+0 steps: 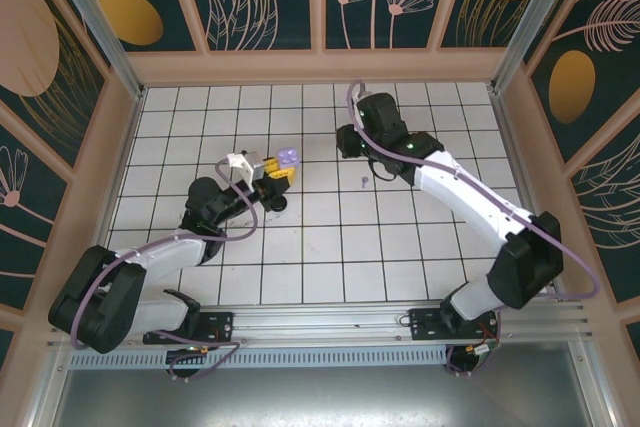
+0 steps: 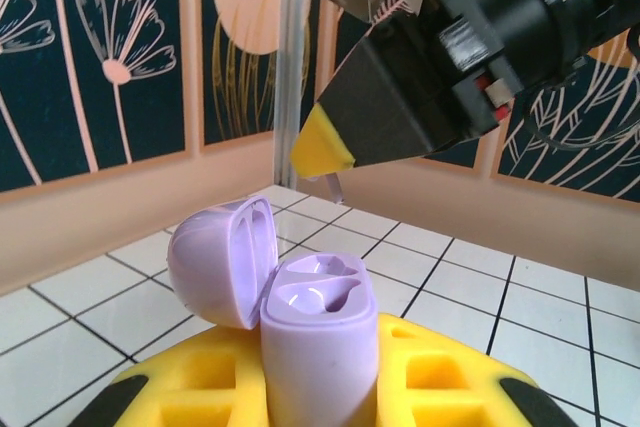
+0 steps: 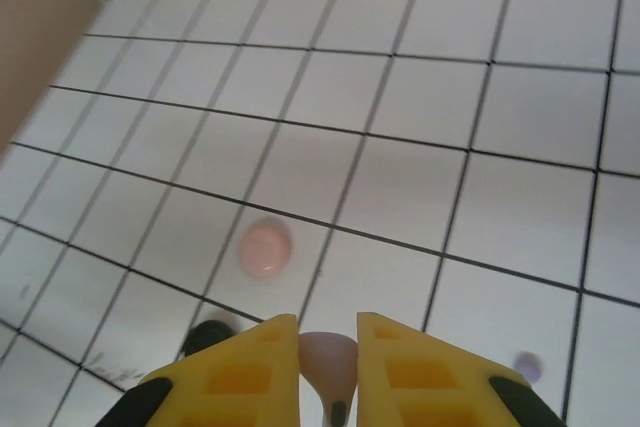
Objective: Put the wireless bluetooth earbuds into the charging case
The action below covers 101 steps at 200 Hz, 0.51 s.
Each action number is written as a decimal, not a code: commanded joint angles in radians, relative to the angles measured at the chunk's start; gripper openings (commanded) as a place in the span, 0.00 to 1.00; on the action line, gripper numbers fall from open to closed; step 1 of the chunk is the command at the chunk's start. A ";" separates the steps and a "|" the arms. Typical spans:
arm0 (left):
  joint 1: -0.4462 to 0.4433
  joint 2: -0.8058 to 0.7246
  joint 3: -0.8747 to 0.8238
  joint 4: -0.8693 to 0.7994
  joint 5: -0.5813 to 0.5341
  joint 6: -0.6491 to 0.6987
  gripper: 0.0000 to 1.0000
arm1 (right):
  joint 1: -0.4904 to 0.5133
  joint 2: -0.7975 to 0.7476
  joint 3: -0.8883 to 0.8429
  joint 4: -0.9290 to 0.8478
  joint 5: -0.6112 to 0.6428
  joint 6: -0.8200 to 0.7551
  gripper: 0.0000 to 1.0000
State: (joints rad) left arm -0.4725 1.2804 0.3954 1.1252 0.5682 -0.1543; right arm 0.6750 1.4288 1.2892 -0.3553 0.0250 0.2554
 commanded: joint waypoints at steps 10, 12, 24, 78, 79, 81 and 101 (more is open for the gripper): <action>-0.024 -0.009 0.036 0.028 0.039 0.112 0.00 | 0.063 -0.124 -0.074 0.140 -0.028 -0.087 0.17; -0.026 -0.009 0.040 0.022 0.040 0.120 0.00 | 0.065 -0.130 -0.079 0.145 -0.032 -0.089 0.17; -0.033 -0.009 0.059 -0.009 0.045 0.159 0.00 | 0.076 -0.160 -0.100 0.174 -0.052 -0.103 0.17; -0.060 0.000 0.106 -0.026 0.063 0.240 0.00 | 0.117 -0.256 -0.162 0.272 -0.140 -0.159 0.17; -0.060 0.000 0.107 -0.025 0.063 0.241 0.00 | 0.118 -0.257 -0.163 0.274 -0.142 -0.160 0.17; -0.061 0.000 0.108 -0.025 0.063 0.242 0.00 | 0.120 -0.259 -0.163 0.276 -0.146 -0.161 0.17; -0.067 -0.001 0.118 -0.024 0.065 0.245 0.00 | 0.131 -0.280 -0.174 0.300 -0.180 -0.167 0.17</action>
State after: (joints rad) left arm -0.5297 1.2804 0.4786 1.0946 0.6056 0.0498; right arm 0.7887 1.1904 1.1358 -0.1429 -0.0856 0.1265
